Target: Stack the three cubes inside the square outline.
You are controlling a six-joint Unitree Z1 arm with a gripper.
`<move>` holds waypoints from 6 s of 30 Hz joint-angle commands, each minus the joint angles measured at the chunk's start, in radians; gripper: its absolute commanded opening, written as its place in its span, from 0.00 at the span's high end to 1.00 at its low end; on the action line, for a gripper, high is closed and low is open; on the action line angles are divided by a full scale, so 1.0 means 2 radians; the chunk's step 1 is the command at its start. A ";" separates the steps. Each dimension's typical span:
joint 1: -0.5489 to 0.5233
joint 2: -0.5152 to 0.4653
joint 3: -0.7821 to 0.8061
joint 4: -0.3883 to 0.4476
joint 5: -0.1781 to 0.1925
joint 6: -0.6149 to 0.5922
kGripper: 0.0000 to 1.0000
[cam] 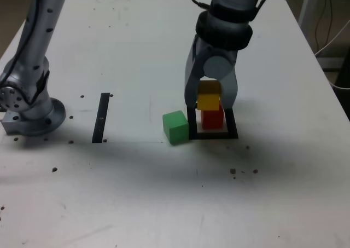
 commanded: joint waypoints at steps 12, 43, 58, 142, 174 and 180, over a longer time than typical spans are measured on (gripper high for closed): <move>0.001 0.015 -0.004 -0.012 0.004 0.002 0.61; 0.015 -0.015 0.036 -0.040 0.004 0.014 0.01; 0.011 -0.104 0.137 -0.066 0.006 -0.002 0.00; -0.017 -0.087 0.258 -0.134 -0.031 -0.131 0.01; -0.007 -0.062 0.261 -0.154 -0.040 -0.112 0.18; -0.007 -0.060 0.260 -0.157 -0.040 -0.111 0.29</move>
